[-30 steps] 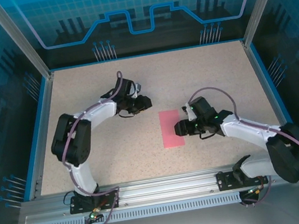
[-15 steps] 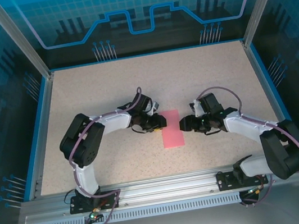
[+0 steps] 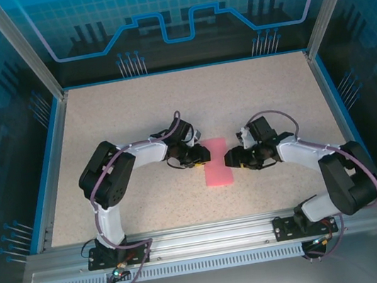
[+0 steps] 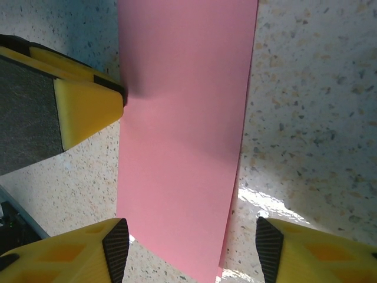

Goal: Fold a paper plane with a square sheet of paper (fold left side to right side)
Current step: Fold the triangle a second time at the center of the table.

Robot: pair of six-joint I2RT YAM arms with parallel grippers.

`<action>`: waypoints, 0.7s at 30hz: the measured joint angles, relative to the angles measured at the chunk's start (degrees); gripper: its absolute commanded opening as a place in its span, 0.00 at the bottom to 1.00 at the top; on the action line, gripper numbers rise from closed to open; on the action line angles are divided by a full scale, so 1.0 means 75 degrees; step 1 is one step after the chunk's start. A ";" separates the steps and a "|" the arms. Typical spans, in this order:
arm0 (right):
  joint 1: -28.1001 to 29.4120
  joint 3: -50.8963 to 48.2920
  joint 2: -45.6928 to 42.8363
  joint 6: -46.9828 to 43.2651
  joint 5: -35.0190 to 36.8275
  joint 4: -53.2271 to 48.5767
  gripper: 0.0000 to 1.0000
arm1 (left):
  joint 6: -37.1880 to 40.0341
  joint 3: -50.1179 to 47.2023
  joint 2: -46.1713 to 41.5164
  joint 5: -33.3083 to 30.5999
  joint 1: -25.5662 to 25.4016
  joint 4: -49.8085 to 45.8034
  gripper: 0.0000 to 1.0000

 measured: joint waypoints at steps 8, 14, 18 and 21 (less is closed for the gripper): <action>0.0000 0.0233 0.0586 0.0236 -0.0219 -0.0099 0.54 | 0.0000 0.0000 0.0000 -0.0026 -0.0009 0.0006 0.33; 0.0009 0.0242 0.0845 0.0414 -0.0332 -0.0093 0.50 | 0.0000 -0.0003 0.0000 -0.0035 -0.0015 0.0009 0.33; 0.0067 0.0245 0.0970 0.0487 -0.0417 -0.0087 0.48 | 0.0000 -0.0003 0.0000 -0.0032 -0.0015 0.0012 0.33; 0.0108 0.0271 0.1035 0.0548 -0.0423 -0.0085 0.47 | 0.0000 -0.0015 0.0000 -0.0035 -0.0015 0.0023 0.33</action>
